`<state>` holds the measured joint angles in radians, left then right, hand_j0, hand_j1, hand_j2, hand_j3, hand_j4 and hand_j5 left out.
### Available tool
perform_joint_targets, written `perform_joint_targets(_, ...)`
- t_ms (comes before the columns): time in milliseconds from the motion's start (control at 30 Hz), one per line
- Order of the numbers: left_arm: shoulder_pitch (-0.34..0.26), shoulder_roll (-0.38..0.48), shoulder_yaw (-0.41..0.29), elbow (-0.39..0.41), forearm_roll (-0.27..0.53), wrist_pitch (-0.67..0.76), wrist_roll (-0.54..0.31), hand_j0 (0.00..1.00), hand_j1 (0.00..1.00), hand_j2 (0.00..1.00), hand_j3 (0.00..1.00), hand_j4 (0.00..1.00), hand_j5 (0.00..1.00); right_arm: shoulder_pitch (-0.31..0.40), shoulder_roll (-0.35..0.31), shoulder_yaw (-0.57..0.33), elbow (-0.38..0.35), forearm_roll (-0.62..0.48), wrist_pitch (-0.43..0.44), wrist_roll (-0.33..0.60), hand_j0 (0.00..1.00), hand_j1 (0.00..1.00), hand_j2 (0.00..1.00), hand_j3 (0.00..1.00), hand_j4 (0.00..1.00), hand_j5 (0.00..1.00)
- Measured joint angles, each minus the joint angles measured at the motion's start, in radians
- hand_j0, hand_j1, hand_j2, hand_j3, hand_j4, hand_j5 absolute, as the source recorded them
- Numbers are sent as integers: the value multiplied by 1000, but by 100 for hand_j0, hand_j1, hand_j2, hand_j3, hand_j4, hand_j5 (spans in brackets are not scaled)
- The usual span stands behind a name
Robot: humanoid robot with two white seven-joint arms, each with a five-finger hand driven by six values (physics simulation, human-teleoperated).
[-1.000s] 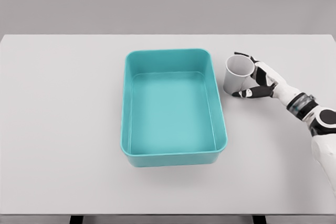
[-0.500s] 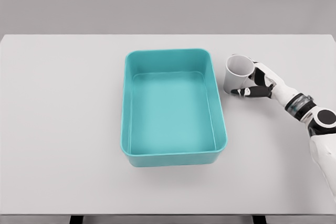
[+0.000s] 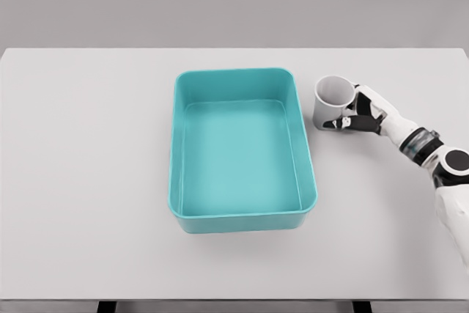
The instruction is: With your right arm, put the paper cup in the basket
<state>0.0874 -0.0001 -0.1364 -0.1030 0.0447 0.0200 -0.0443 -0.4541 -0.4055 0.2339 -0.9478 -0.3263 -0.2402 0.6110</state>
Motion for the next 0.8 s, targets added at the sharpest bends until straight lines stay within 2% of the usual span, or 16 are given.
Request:
perform_joint_targets(433, 0, 0, 0, 0, 0, 0, 0, 100, 100, 100, 100, 100, 100, -6, -20, -2, -46, 3, -12, 0, 45, 45, 45, 45, 45, 45)
perform_joint_targets(800, 0, 0, 0, 0, 1, 0, 0, 100, 100, 100, 100, 100, 100, 6, -49, -28, -191, 4, -33, 0, 45, 45, 45, 45, 45, 45)
